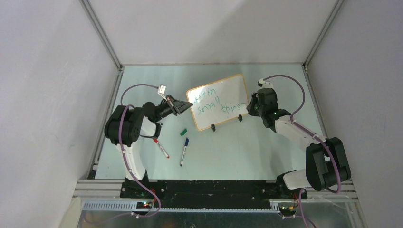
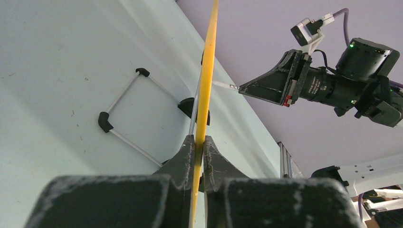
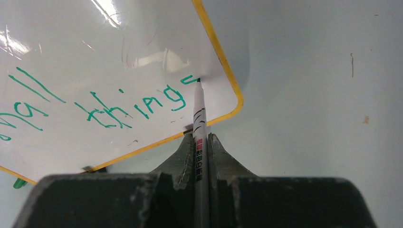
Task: Write a sentence on the whiteboard
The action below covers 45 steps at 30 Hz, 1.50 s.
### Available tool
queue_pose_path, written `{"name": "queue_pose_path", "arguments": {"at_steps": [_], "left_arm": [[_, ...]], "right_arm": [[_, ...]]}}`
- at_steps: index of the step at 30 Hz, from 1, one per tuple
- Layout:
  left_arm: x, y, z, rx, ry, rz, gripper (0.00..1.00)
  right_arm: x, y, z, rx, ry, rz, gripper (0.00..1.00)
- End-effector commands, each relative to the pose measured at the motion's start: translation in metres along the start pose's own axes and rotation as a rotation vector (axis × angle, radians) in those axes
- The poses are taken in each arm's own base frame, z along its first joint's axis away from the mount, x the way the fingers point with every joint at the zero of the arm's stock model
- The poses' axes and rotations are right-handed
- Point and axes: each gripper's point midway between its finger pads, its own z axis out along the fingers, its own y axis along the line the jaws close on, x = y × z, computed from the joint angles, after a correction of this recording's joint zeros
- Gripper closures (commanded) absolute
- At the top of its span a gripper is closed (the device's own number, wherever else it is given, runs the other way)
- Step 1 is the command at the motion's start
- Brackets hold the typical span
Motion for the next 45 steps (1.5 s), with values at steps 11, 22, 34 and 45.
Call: {"name": "queue_pose_path", "arguments": {"at_steps": [11,22,34,45], "left_arm": [[-0.01,-0.02,0.0,0.059,-0.015,0.071,1.0],[-0.01,-0.021,0.0,0.06,-0.015,0.074,1.0],[-0.018,-0.065,-0.033,0.067,-0.082,0.167,0.67],[-0.025,-0.049,-0.102,-0.504,-0.07,0.238,0.53]], "right_arm": [[0.012,0.005,-0.009,-0.01,0.015,-0.021,1.0],[-0.005,0.023,-0.016,-0.089,-0.044,-0.03,1.0],[-0.017,0.032,-0.082,-0.174,-0.223,-0.034,1.0],[-0.015,0.036,-0.096,-0.2,-0.298,-0.036,1.0]]}}
